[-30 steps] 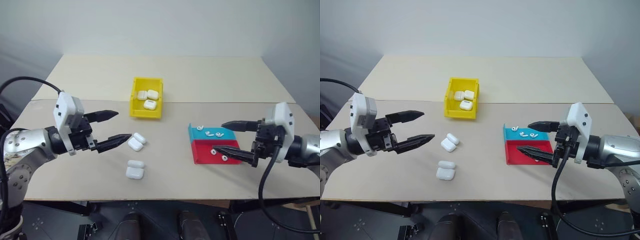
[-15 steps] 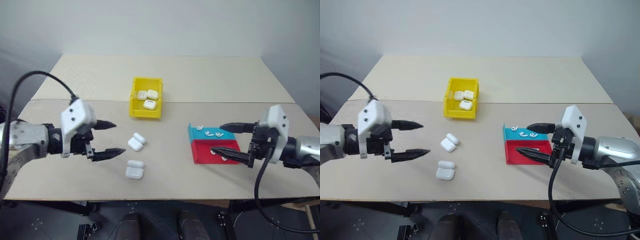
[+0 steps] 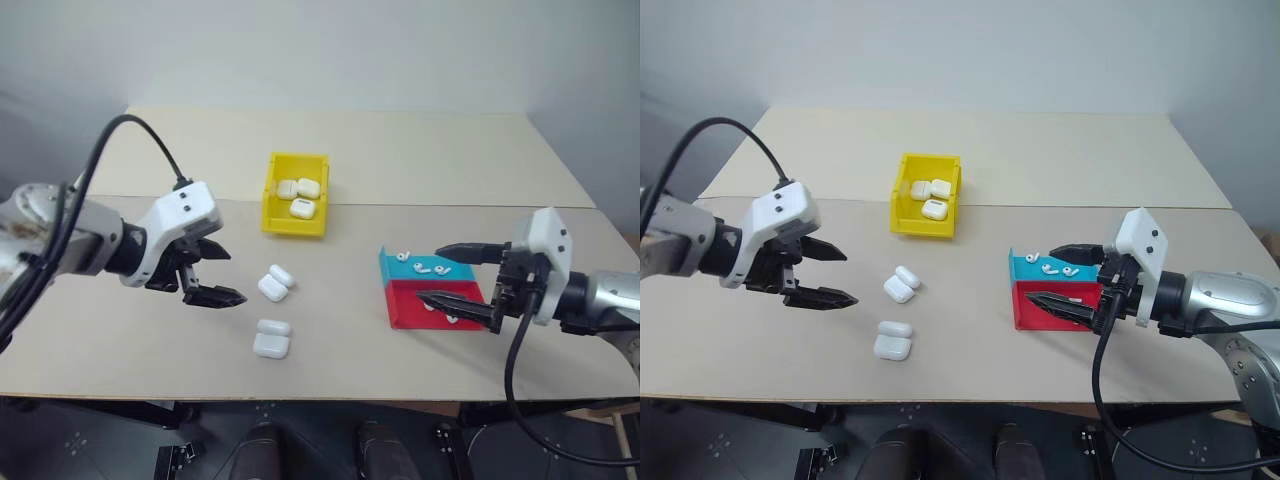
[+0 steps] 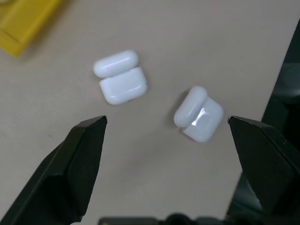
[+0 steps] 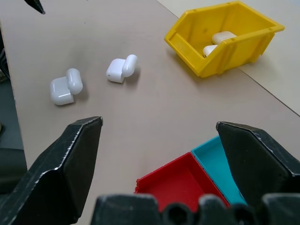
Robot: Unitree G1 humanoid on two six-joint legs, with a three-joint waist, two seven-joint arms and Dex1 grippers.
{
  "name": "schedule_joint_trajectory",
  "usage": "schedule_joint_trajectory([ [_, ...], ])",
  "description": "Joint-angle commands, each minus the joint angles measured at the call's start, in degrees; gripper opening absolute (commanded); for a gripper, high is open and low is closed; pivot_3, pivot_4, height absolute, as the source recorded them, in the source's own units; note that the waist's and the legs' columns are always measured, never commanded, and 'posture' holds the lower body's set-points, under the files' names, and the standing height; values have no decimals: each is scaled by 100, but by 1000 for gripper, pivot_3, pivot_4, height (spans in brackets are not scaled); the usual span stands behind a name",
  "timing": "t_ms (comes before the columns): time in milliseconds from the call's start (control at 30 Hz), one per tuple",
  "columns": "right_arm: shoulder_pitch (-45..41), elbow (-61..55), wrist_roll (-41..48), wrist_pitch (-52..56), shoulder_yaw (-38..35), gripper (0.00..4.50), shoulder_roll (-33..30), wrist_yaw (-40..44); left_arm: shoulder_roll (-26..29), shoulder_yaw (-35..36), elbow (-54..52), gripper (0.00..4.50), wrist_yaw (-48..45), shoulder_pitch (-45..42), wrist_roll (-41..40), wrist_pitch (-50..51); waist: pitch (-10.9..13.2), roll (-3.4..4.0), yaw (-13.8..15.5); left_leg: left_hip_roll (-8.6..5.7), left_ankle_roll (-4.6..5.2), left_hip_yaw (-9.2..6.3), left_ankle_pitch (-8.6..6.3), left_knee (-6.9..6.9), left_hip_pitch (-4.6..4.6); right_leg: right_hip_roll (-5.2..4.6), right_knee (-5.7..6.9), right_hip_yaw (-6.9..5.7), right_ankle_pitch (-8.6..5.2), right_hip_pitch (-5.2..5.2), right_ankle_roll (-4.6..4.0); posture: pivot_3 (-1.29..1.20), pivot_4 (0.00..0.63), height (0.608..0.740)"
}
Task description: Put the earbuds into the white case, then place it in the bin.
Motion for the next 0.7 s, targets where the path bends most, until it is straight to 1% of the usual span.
schedule_joint_trajectory([
  [33,-14,-183,172,64,-171,4486,28,-152,-289,-473,-146,4500,161,-376,68,548,0,-1,-1,0,0,-1,0,0,0,0,0,0,0,1,0,0,150,740],
  [100,-50,-184,211,78,-132,4486,33,-200,-495,-1038,-84,4500,451,-669,353,843,0,-1,-21,0,1,-2,0,-1,-5,0,-2,2,0,-4,0,0,150,740],
  [133,-70,-187,219,72,-104,4486,43,-229,-647,-1332,80,4500,589,-853,482,1005,1,-1,-20,0,1,-3,-1,-1,-5,1,-1,3,-1,-4,0,0,150,740],
  [233,-133,-180,239,63,-18,4486,109,-322,-1142,-1889,746,4500,901,-1339,709,1165,1,-1,1,-1,1,-7,0,2,-6,2,0,1,-1,-4,0,0,150,740],
  [300,-158,-183,241,62,36,4486,145,-362,-1570,-1891,1090,4500,1188,-1504,853,1217,1,-2,13,-3,2,-8,0,6,-6,1,1,1,-1,-2,0,0,150,740],
  [467,-154,-254,234,18,106,4486,254,-486,-2306,-2127,1848,4500,1755,-1740,1010,1217,1,-2,19,-3,3,-8,-1,4,-11,0,-1,1,-1,-7,0,0,150,740],
  [533,-152,-292,232,14,118,4486,296,-545,-2529,-2277,2230,4500,1922,-1815,1000,1217,1,-2,20,-4,3,-9,-1,5,-11,0,-1,1,-2,-6,1,0,150,740],
  [633,-153,-343,246,17,126,4486,350,-638,-2750,-2366,2289,4500,2072,-1791,1107,1217,1,-2,-2,-4,3,-10,-1,5,-14,0,0,2,-2,-9,0,0,150,740],
  [700,-140,-376,263,26,114,4486,366,-687,-2899,-2458,2629,4500,2130,-1895,1068,1217,1,-2,5,-4,3,-10,-1,5,-17,0,-1,1,-2,-10,1,0,150,740],
])
